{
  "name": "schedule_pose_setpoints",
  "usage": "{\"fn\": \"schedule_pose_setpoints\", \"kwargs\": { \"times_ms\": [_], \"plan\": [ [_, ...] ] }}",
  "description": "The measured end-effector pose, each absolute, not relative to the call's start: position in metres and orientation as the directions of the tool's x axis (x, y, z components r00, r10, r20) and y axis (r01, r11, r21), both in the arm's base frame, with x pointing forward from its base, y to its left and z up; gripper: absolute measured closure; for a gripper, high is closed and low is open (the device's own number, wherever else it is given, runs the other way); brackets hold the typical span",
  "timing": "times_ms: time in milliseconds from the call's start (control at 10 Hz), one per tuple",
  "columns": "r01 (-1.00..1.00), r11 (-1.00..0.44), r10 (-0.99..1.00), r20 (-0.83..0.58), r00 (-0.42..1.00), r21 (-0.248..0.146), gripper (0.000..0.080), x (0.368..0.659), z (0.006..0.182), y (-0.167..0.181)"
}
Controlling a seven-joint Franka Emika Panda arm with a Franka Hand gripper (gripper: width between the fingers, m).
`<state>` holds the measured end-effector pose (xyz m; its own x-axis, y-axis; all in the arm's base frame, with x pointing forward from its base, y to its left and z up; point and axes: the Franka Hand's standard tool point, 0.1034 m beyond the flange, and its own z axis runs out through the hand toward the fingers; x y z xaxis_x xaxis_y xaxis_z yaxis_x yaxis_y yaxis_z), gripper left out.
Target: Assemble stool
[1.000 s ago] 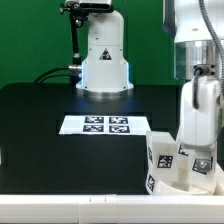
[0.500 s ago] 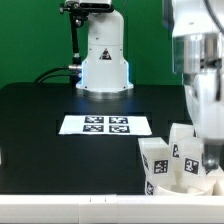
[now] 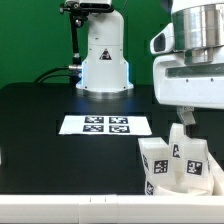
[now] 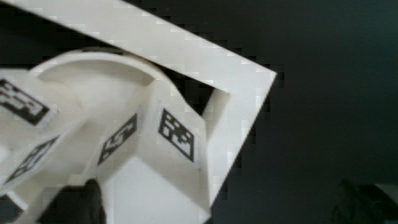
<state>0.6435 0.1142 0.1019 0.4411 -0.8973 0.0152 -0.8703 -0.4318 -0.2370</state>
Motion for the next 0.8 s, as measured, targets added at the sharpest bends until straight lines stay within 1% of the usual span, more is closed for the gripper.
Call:
{"fn": "schedule_pose_setpoints", "kwargs": {
  "times_ms": [100,200,300,400,500,600,800],
  "plan": [
    [-0.850,-0.471,-0.877,0.026,0.479,-0.238,0.0151,0.644,0.103,0.114],
    [-0.729,-0.649,-0.755,0.068,0.652,-0.218,0.0151,0.648,0.108,0.112],
    [-0.593,-0.778,-0.619,0.096,0.779,-0.207,0.0151,0.656,0.115,0.106],
    [-0.473,-0.858,-0.499,0.105,0.860,-0.201,0.0151,0.660,0.117,0.105],
    [-0.334,-0.922,-0.358,0.099,0.929,-0.195,0.0151,0.659,0.115,0.107],
    [-0.288,-0.939,-0.314,0.130,0.940,-0.188,0.0151,0.661,0.116,0.107],
    [-0.161,-0.976,-0.183,0.154,0.971,-0.147,0.0151,0.661,0.115,0.101]
  ]
}}
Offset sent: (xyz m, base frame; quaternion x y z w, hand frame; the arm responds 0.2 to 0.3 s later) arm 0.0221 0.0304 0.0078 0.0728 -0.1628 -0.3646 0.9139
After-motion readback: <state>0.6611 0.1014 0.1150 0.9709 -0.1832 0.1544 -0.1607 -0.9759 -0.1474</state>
